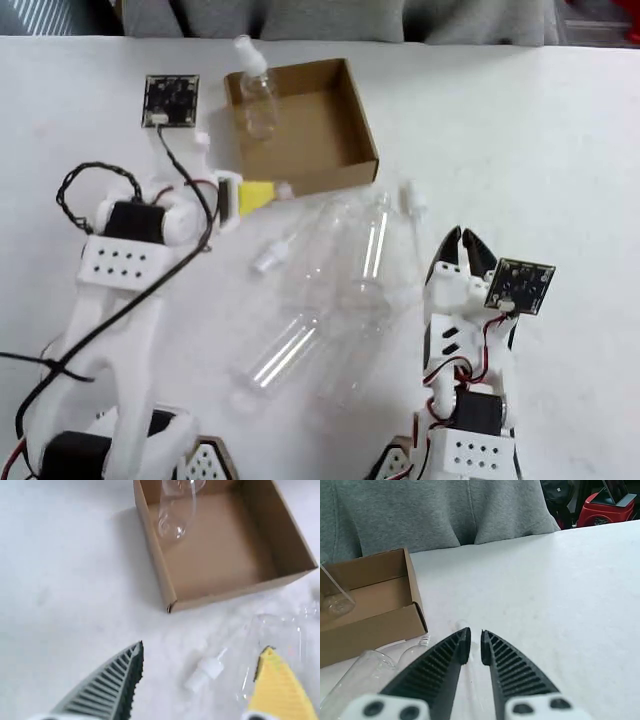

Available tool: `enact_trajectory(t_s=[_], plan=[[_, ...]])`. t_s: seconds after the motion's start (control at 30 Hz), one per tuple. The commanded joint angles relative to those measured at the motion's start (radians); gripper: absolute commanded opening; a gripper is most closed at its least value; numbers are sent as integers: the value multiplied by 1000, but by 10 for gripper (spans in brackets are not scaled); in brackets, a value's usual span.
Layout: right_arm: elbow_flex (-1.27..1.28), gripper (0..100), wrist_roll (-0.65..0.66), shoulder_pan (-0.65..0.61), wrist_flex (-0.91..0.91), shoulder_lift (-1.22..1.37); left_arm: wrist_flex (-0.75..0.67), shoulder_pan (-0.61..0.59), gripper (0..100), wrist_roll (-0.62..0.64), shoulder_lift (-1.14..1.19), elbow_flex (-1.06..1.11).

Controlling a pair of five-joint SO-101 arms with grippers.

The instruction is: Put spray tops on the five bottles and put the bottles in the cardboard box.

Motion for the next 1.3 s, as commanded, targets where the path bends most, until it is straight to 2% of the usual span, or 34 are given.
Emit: enact_trajectory(t_s=[0.0, 0.1, 0.13, 0.23, 0.37, 0.43, 0.6, 0.83, 0.97, 1.1, 1.27], plan=[[9, 17, 12, 7, 4, 4, 135, 4, 232, 9, -94, -14], [9, 17, 12, 10, 4, 4, 141, 4, 37, 3, -133, -14], [9, 17, 12, 12, 4, 4, 147, 4, 7, 2, -147, -12], [9, 17, 12, 13, 4, 4, 187, 5, 68, 9, -196, 38], [9, 17, 12, 15, 4, 2, 173, 7, 19, 9, -286, 212], [9, 17, 12, 16, 4, 1, 106, 5, 28, 3, -335, 351], [3, 17, 12, 47, -4, -5, -176, -59, 23, 3, -490, 675], [-80, 18, 12, 12, -13, 2, -221, -99, 22, 11, -671, 790], [-135, 18, 6, -82, -13, 4, -221, -102, 22, 11, -628, 783], [-196, 17, 6, -142, -12, 35, -216, -116, 22, 3, -469, 715], [-345, 18, 11, -147, -12, 268, -222, -185, 22, 2, -240, 600]])
